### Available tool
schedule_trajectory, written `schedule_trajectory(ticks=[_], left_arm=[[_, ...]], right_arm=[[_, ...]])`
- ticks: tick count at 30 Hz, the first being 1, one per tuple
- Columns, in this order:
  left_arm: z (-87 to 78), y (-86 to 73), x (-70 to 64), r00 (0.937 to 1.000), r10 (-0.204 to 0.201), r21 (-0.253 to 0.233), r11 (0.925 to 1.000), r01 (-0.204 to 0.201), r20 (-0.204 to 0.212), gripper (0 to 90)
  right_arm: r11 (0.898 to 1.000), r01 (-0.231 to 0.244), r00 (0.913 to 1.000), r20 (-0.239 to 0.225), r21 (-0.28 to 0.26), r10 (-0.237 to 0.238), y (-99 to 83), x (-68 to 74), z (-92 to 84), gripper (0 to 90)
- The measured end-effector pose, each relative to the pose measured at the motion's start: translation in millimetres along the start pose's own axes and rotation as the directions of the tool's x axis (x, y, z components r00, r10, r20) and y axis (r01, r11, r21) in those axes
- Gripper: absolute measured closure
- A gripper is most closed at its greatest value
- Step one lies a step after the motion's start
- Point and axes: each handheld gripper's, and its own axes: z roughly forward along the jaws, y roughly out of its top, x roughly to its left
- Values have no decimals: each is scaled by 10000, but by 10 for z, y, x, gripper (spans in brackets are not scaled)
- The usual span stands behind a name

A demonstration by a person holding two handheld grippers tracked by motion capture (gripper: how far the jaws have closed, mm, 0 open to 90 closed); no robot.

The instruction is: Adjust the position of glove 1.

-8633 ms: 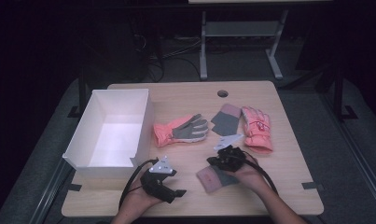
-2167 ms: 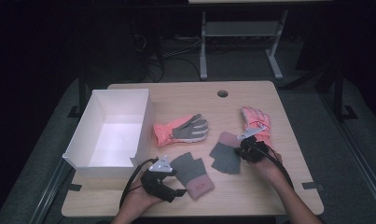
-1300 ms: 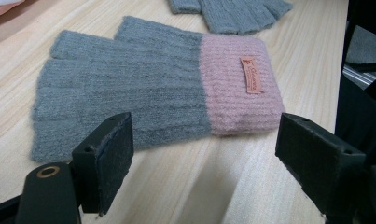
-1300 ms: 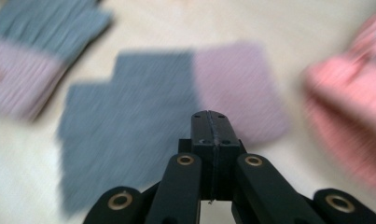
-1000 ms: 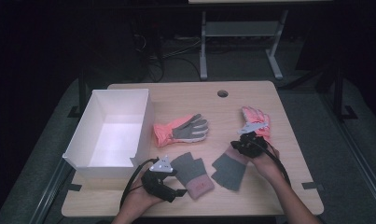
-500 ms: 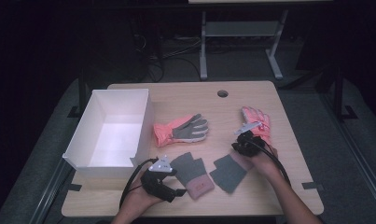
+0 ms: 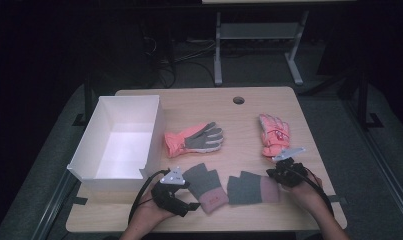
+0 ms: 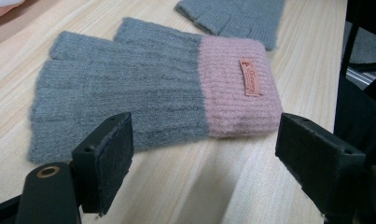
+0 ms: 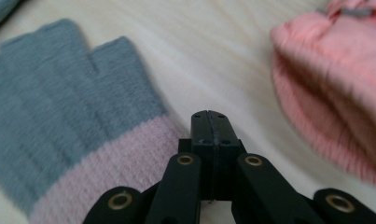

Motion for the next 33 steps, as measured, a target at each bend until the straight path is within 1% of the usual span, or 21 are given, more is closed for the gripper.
schedule_trajectory(ticks=[5, 8, 9, 11, 12, 13, 15, 16, 17, 19, 20, 21, 24, 25, 26, 28, 29, 30, 31, 32, 33], left_arm=[[2, 0, -2, 10000, -2, 18, 10000, 2, -6, 189], [5, 1, -1, 10000, 0, 36, 10000, 0, -9, 190], [6, 7, 2, 10000, 33, 82, 10000, -33, -7, 189], [8, 8, -2, 10000, 10, 73, 10000, -10, 0, 190], [8, 9, -7, 10000, -1, 77, 10000, 1, 8, 190], [14, 8, -12, 10000, -6, 64, 10000, 7, -8, 190], [15, 8, -9, 10000, -9, 80, 10000, 9, 11, 189], [11, 7, -4, 10000, 40, 119, 9999, -40, 10, 189], [5, 5, -6, 10000, 28, 94, 10000, -28, -6, 189], [3, 1, -2, 10000, 16, 23, 10000, -16, -8, 189], [3, 1, -2, 10000, 16, 23, 10000, -16, -8, 189], [1, 2, 1, 10000, -8, 28, 10000, 8, -11, 189], [4, 2, -1, 10000, -4, 50, 10000, 5, -14, 189], [6, 4, -9, 10000, -20, 74, 10000, 20, 0, 189], [6, 4, -9, 10000, -20, 74, 10000, 20, 0, 190], [6, 6, -13, 10000, -14, 91, 10000, 14, -9, 190], [10, 6, -13, 10000, -23, 88, 10000, 23, -17, 189], [10, 6, -13, 10000, -23, 88, 10000, 23, -17, 189], [11, 6, -8, 10000, 13, 119, 9999, -13, -4, 189], [11, 6, -8, 10000, 13, 119, 9999, -13, -4, 189], [12, 6, -7, 10000, 14, 128, 9999, -13, -25, 189]], right_arm=[[10000, -48, 9999, -143, 55, 49, -236, 99, -169, 900], [9999, -47, 9997, -234, -139, 44, -274, 115, -227, 900], [9985, 221, 9985, -498, -497, -245, -236, 148, -282, 867], [9941, 562, 9925, -1034, -930, -657, -164, 218, -297, 855], [9941, 562, 9925, -1034, -930, -657, -164, 218, -297, 855], [9911, 844, 9825, -1573, -1032, -1001, -89, 320, -253, 826], [9878, 1208, 9720, -1903, -987, -1378, -23, 414, -173, 788], [9878, 1208, 9720, -1903, -987, -1378, -23, 414, -173, 788], [9832, 1594, 9584, -2251, -892, -1758, 28, 491, -100, 732], [9798, 1849, 9487, -2463, -762, -1982, 50, 538, -45, 690], [9798, 1849, 9487, -2463, -762, -1982, 50, 538, -45, 690], [9781, 1999, 9445, -2540, -583, -2082, 46, 565, -4, 661], [9784, 2024, 9425, -2629, -428, -2065, 34, 569, 20, 666], [9776, 2078, 9433, -2577, -333, -2093, 21, 569, 41, 723], [9776, 2078, 9433, -2577, -333, -2093, 21, 569, 41, 723], [9765, 2123, 9445, -2488, -361, -2145, 19, 557, 60, 835], [9793, 1999, 9483, -2452, -318, -2015, 22, 555, 61, 850], [9793, 1999, 9483, -2452, -318, -2015, 22, 555, 61, 850], [9796, 1967, 9548, -2193, -413, -2009, 34, 524, 76, 863], [9796, 1967, 9548, -2193, -413, -2009, 34, 524, 76, 863], [9815, 1858, 9639, -1851, -465, -1913, 57, 479, 95, 869]])
